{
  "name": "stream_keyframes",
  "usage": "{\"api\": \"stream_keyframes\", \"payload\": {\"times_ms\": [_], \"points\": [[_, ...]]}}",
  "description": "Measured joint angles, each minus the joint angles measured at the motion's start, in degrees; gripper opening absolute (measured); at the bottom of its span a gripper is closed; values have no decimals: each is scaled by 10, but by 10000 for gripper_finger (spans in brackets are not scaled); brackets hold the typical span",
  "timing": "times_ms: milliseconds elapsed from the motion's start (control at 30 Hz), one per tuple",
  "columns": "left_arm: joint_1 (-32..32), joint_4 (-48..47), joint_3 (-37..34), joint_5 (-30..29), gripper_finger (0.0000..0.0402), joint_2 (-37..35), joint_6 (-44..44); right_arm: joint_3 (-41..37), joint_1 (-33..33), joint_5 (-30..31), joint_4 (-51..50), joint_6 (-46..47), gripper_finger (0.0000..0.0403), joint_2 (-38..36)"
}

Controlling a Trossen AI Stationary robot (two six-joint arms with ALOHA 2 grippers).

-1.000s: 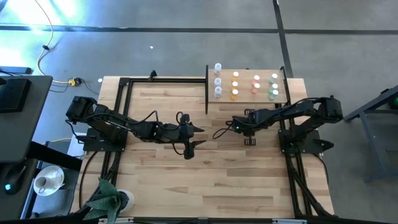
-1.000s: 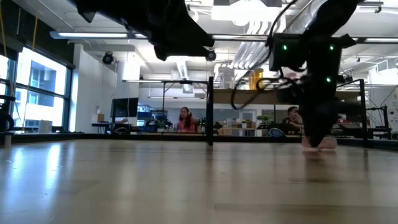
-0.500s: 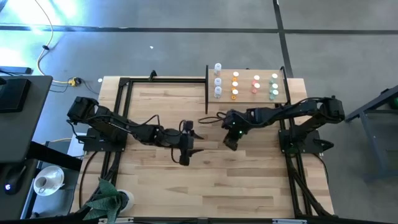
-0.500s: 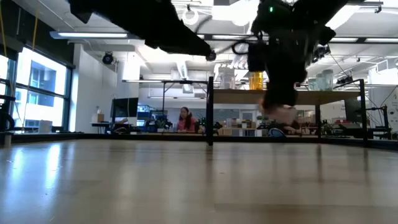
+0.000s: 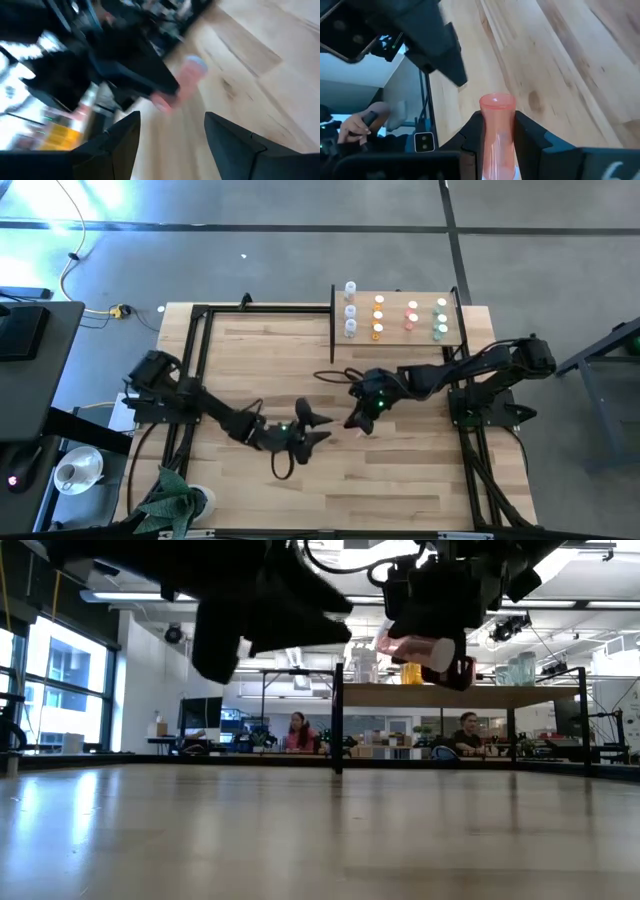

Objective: Pick and place medicine bottles onto shelf by color
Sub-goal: Put the pink pill bottle on the shelf aligned with the other pink pill bottle

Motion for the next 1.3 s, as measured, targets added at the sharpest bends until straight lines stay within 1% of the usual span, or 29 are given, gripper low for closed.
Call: {"api": "stream_keyframes", "payload": {"times_ms": [67, 133, 300, 400, 467, 600, 700, 800, 933, 1133, 1300], "points": [[-14, 54, 0, -19, 211, 18, 50, 0, 4, 1, 0, 4, 63, 0], [-27, 95, 8, -24, 211, 41, 102, 0, 6, 1, 0, 4, 63, 0], [-46, 106, 63, -46, 211, 101, 210, 0, 5, 2, 3, 7, 63, 0], [-50, 107, 111, -96, 211, 145, 282, 0, 5, 5, 7, 17, 63, 0], [-51, 107, 142, -144, 211, 170, 320, 0, 5, 5, 7, 17, 63, 0], [-45, 106, 194, -188, 211, 211, 376, 0, 6, 4, 10, 17, 63, 0], [-40, 102, 211, -188, 211, 224, 409, 0, 6, 1, 14, 17, 63, 0], [-37, 105, 215, -177, 211, 230, 422, 0, 6, -5, 13, 17, 63, -1], [-34, 104, 215, -196, 211, 231, 436, 0, 6, -8, 16, 16, 63, -1], [-31, 77, 215, -186, 211, 230, 474, 0, 6, -26, 22, 26, 63, -1], [-31, 75, 215, -201, 203, 230, 489, 0, 9, -28, 22, 33, 63, -1]]}}
